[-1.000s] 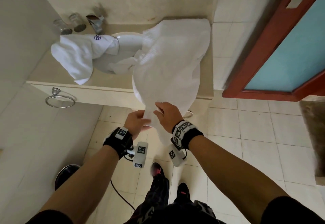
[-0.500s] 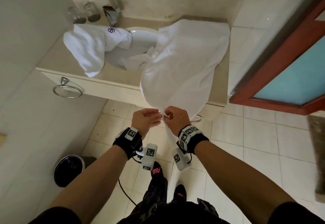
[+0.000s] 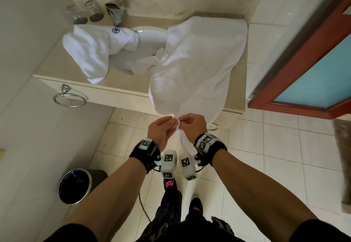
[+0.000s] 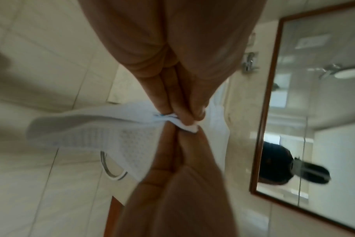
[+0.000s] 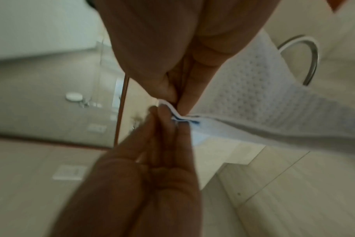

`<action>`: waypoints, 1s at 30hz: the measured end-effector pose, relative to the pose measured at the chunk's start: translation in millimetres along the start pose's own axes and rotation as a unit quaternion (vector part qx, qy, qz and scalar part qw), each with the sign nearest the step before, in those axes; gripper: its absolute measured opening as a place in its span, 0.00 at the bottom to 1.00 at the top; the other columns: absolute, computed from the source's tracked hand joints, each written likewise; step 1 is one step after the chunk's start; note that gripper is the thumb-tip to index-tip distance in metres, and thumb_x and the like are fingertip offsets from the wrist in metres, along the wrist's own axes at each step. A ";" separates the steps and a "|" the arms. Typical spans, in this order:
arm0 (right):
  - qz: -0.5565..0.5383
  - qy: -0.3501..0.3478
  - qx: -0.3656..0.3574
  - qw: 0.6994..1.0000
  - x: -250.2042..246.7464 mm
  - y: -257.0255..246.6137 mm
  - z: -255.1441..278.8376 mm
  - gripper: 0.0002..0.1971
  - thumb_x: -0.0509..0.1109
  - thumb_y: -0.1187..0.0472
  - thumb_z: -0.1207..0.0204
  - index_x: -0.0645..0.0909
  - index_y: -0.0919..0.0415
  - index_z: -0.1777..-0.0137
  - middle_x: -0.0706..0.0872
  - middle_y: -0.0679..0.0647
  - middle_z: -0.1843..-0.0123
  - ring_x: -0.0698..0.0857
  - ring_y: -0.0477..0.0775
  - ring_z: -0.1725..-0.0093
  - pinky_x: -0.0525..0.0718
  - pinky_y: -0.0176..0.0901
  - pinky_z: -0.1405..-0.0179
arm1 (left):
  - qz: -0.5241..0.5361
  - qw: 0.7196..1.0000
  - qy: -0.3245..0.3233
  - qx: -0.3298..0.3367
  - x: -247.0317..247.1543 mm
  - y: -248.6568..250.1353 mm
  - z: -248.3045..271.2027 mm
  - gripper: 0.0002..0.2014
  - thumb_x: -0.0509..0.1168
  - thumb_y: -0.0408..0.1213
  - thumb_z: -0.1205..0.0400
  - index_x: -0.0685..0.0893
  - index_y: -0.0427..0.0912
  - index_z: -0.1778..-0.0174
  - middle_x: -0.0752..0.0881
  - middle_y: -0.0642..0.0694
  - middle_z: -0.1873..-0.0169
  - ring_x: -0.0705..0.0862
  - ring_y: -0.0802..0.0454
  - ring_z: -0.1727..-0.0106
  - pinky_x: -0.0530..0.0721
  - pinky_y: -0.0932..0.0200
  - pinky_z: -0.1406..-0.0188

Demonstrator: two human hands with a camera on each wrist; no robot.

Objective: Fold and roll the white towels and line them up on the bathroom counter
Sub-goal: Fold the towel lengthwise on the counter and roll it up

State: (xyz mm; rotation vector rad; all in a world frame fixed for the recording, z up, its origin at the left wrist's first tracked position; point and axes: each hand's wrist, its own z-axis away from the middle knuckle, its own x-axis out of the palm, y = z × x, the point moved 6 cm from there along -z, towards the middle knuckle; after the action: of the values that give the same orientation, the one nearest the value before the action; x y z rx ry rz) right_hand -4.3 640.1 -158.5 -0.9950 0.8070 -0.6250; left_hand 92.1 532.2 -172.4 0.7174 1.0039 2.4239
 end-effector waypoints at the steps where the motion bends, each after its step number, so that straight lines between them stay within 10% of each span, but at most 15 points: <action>1: -0.020 0.004 0.006 1.000 -0.6 -1.6 -1.9 0.07 0.78 0.65 0.32 0.89 0.51 0.64 0.92 0.49 0.65 0.91 0.50 0.61 0.91 0.51 0.51 | -0.004 1.000 0.003 0.002 4.1 2.6 -6.0 0.11 0.68 0.20 0.23 0.82 0.28 0.45 0.87 0.37 0.63 0.87 0.45 0.60 0.89 0.53 0.52; 30: 0.049 -0.025 -0.080 0.995 1.7 -10.2 13.4 0.07 0.79 0.63 0.32 0.85 0.56 0.55 0.90 0.47 0.63 0.88 0.39 0.63 0.85 0.27 0.62 | -0.050 0.998 0.043 -0.009 -12.5 -4.0 12.8 0.13 0.75 0.19 0.29 0.86 0.29 0.49 0.90 0.32 0.52 0.91 0.40 0.49 0.89 0.49 0.44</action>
State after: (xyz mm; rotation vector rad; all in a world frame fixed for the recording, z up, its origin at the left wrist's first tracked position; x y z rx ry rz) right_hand 6.7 640.9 -145.6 -1.1057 0.8658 -0.4537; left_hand 110.2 534.6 -171.3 0.5484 1.0231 2.3921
